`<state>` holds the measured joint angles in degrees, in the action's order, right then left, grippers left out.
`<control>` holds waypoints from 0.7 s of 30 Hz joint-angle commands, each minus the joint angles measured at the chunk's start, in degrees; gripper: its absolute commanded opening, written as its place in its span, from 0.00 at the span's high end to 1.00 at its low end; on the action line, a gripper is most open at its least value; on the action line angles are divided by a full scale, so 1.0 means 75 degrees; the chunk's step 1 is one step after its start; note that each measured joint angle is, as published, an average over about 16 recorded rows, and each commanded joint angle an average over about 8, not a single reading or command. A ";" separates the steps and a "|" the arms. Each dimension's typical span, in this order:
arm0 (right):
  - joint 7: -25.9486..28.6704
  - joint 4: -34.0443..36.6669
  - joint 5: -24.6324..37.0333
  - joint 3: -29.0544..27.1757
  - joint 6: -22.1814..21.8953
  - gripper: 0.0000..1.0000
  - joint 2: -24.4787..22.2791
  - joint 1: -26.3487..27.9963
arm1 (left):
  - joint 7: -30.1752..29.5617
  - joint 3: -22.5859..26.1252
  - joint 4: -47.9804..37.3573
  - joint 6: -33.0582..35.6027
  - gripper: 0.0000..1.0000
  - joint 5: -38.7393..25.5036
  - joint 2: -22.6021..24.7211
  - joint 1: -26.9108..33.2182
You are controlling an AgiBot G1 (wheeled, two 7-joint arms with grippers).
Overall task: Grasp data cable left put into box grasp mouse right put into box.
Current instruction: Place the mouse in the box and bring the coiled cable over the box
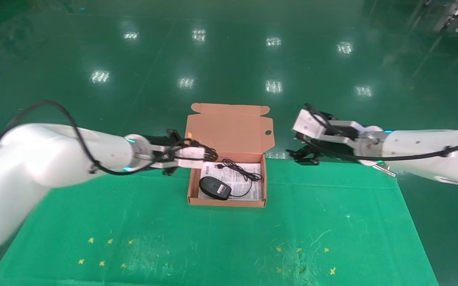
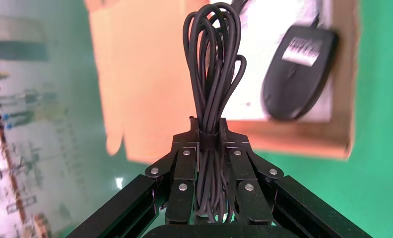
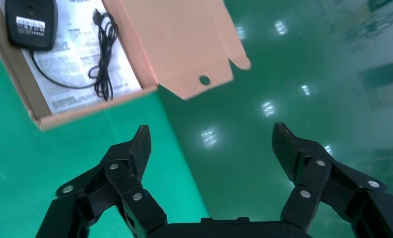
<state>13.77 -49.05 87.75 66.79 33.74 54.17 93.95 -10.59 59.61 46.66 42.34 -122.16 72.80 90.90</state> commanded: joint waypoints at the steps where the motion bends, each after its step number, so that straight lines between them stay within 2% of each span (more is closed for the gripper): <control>1: 0.0138 -0.0340 0.0050 0.0003 0.0025 0.00 -0.0346 0.0004 | 0.0417 0.0020 -0.0611 -0.0326 1.00 0.0144 0.0383 -0.0046; 7: 0.0722 -0.1238 0.0309 0.0077 -0.0007 0.00 -0.1135 -0.0126 | 0.1450 0.0279 -0.1146 -0.0939 1.00 0.1147 0.0729 -0.0169; 14: 0.1308 -0.1833 0.0627 0.0155 -0.0119 0.00 -0.1592 -0.0230 | 0.1905 0.0916 -0.1181 -0.1325 0.98 0.2208 0.0772 -0.0151; 21: 0.1514 -0.2076 0.0764 0.0177 -0.0192 0.00 -0.1744 -0.0265 | 0.1927 0.1299 -0.1273 -0.1466 0.10 0.2776 0.0800 -0.0111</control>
<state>24.90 -64.31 93.33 68.10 32.39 41.28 92.00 3.90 68.88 37.25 31.50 -102.08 78.75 90.02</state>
